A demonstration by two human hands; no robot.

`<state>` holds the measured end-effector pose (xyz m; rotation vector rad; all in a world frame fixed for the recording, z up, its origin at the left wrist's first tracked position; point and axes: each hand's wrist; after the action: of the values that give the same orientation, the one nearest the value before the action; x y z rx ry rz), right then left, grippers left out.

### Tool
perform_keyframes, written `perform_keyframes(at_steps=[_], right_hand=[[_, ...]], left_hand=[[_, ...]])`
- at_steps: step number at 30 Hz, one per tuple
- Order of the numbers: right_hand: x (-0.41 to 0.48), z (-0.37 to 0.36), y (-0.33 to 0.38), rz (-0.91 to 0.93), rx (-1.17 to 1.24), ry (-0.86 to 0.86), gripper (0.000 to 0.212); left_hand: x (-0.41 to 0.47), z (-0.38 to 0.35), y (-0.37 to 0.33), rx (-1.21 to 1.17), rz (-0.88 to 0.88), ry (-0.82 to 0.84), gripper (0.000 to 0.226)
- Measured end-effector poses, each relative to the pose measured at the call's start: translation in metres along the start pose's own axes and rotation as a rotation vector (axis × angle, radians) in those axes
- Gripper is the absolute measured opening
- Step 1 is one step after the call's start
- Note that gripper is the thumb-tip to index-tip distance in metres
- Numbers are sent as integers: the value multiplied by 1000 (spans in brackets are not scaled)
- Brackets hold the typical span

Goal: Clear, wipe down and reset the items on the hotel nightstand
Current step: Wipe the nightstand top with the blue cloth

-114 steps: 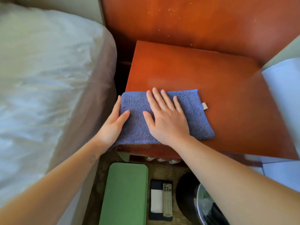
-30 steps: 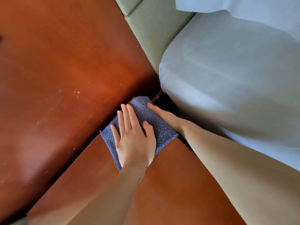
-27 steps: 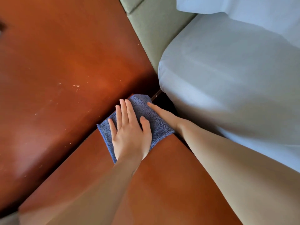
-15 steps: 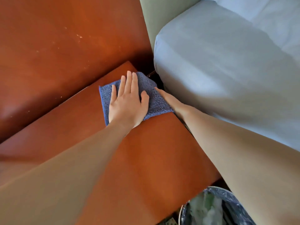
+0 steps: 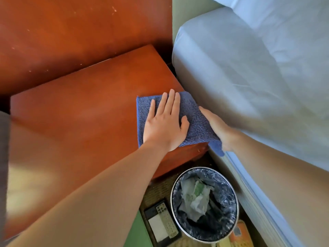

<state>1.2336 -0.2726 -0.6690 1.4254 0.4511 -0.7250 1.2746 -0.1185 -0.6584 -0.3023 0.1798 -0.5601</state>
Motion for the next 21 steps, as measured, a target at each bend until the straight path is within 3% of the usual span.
perform_keyframes(at_steps=[3, 5, 8, 13, 21], right_hand=[[-27, -6, -11, 3, -39, -64, 46], [-38, -15, -16, 130, -111, -188, 37], [-48, -32, -32, 347, -485, -418, 47], [-62, -90, -55, 482, -1193, -780, 69], [-64, -198, -37, 645, -1445, -577, 80]], left_hand=[[-28, -2, -1, 3, -24, 7, 68], [-46, -2, 4, 14, -38, 7, 68], [-75, 1, 18, 36, -62, 17, 67], [-117, 6, 55, 63, -33, -6, 71], [-185, 33, 150, 32, 152, -68, 77]])
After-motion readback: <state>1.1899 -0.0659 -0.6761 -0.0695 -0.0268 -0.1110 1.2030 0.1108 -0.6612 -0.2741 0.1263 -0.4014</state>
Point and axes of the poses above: each hand's wrist, its own x-axis towards the middle knuckle, its own z-axis out of the back of the hand, y = z × x, and after that the axes turned 11 degrees about -x, right-handed
